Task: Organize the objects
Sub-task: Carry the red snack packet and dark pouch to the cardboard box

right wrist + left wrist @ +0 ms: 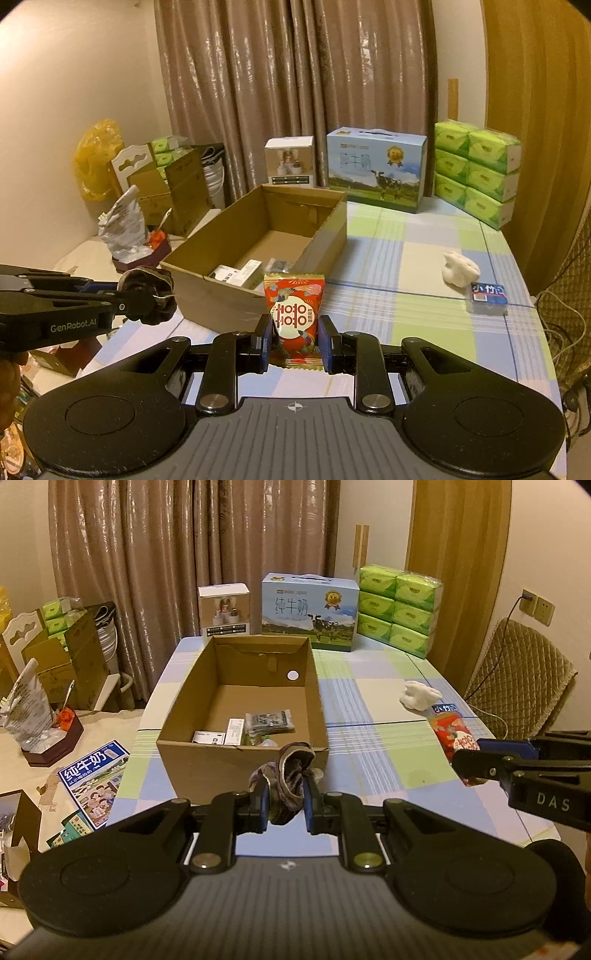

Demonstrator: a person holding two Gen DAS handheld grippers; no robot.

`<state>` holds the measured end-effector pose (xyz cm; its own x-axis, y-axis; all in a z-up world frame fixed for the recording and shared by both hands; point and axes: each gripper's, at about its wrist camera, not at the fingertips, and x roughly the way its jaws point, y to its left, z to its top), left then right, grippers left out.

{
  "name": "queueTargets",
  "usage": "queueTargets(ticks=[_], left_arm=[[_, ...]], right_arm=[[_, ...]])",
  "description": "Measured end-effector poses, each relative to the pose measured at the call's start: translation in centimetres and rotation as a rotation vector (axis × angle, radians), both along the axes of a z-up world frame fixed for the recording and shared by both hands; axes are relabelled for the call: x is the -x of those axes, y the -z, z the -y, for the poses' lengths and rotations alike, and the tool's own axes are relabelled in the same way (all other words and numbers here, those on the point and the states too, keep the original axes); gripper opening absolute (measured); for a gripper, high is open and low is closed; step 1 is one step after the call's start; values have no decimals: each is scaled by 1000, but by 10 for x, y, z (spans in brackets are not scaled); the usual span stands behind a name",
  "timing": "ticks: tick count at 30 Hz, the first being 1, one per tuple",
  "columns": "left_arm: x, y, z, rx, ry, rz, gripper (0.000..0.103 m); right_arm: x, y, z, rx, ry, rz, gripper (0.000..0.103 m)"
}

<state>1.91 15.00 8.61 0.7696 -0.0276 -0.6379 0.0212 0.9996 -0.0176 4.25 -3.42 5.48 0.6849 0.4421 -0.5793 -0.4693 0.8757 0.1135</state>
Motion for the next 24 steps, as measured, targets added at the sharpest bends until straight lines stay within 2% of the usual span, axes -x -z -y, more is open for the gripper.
queueTargets(ticks=[24], left_arm=[[-17,-10,-35,-23,-25,3,15]], right_arm=[[-15,-8,-44,22,-78,26,23]])
